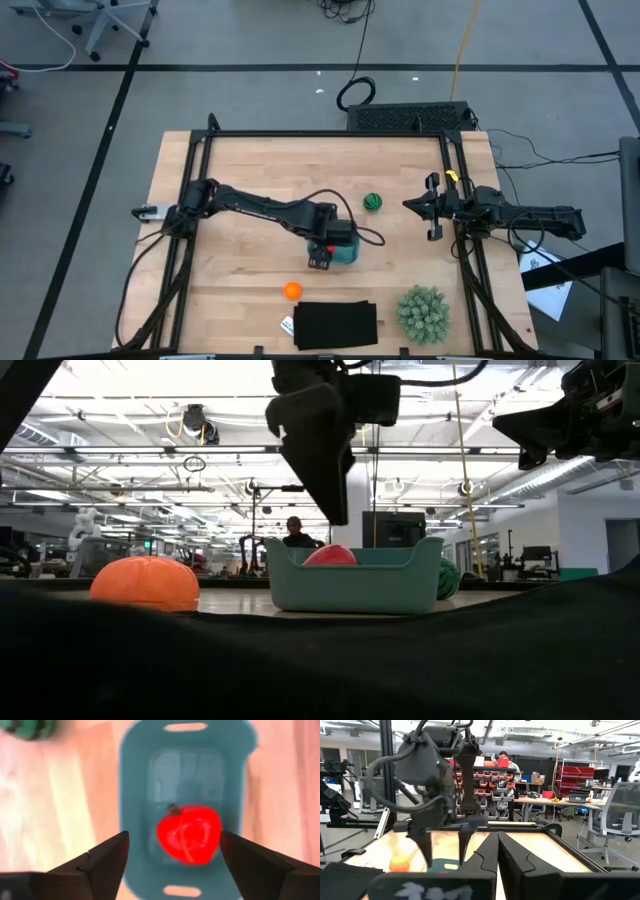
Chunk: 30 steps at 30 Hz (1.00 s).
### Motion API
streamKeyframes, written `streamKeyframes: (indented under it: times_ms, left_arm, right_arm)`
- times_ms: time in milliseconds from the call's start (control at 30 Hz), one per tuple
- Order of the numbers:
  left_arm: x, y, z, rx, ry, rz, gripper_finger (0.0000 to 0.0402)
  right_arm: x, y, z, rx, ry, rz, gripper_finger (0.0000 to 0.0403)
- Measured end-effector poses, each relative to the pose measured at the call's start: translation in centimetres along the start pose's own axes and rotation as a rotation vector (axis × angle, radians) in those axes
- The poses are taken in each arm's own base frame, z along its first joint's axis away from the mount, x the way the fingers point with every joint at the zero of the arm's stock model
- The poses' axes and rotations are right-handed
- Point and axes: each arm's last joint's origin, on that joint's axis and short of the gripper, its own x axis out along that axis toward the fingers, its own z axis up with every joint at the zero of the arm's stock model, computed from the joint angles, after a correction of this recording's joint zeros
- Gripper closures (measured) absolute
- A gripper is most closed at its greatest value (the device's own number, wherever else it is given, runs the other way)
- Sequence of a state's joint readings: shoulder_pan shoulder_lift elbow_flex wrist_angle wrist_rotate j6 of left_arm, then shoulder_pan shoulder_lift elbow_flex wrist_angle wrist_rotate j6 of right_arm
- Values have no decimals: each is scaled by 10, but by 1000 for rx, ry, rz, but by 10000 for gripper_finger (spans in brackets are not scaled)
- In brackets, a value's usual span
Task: Pick and placing Produce into tupperware
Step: Put the green watermelon into the blue container
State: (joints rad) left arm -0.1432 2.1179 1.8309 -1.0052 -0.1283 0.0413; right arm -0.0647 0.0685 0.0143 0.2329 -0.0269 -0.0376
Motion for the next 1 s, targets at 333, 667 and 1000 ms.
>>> streamKeyframes:
  times_ms: [333, 667, 1000]
  left_arm:
    - [-11, 4, 1, 10, -34, 53, 255]
    - [-12, 4, 1, 70, -36, 56, 393]
    - [-32, 7, 2, 70, -106, 146, 398]
  right_arm:
    - [0, 0, 0, 0, 4, 0, 403]
    - [0, 0, 0, 0, 5, 1, 403]
    - [0, 0, 0, 0, 5, 0, 403]
